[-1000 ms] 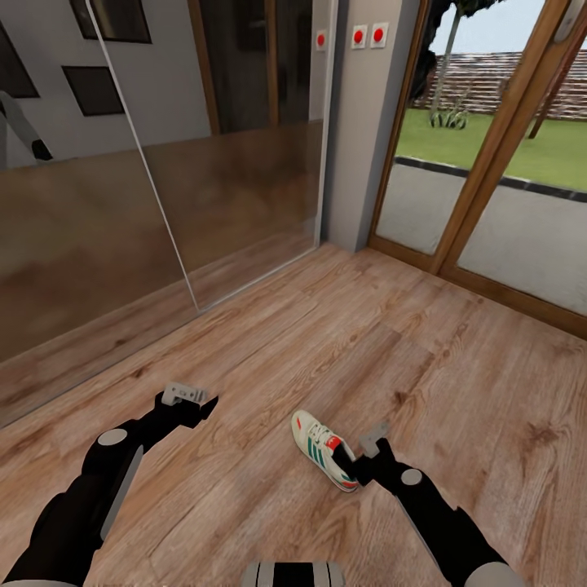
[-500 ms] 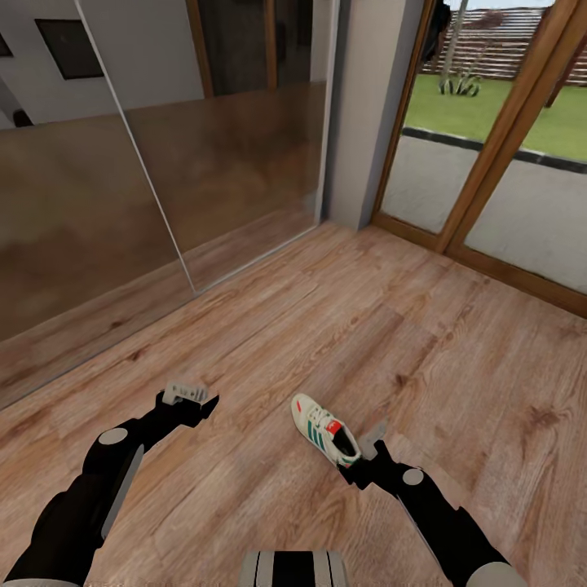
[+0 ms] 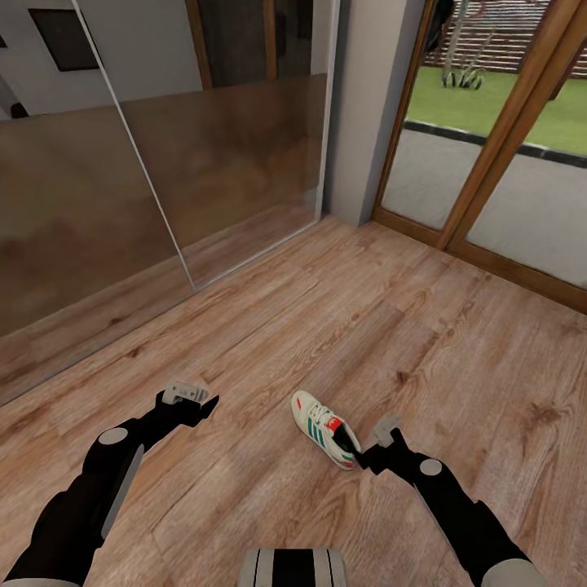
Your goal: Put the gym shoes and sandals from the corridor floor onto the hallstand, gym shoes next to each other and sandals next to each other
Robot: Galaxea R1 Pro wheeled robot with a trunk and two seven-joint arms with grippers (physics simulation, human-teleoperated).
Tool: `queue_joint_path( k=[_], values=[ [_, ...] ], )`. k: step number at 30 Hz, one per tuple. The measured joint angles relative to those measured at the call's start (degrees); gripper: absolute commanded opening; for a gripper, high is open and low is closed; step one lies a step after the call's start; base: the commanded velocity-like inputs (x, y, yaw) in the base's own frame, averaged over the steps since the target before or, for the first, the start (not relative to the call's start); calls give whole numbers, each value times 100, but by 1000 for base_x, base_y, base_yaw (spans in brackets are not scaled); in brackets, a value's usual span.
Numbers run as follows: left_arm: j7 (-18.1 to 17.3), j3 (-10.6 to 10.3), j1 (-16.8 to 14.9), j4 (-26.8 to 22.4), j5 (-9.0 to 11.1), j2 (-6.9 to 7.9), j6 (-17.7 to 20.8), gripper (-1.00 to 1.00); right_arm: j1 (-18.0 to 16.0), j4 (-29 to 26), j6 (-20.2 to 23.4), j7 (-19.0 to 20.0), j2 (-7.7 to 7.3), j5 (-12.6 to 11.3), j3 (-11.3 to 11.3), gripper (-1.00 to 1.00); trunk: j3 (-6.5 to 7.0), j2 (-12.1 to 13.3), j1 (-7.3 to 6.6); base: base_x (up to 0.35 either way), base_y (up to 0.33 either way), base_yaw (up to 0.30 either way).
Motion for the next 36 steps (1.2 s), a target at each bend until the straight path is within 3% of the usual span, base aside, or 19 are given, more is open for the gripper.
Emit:
queue_joint_path(
  k=[16,36],
  values=[
    [0,14,1,0,5,0,0,100,0,-257,1,0,-3,-7,-134,100,0,0,0,0,0,0],
    [0,20,8,0,5,1,0,100,0,-284,1,0,5,-1,-137,100,-443,-27,52,0,0,0]
  ],
)
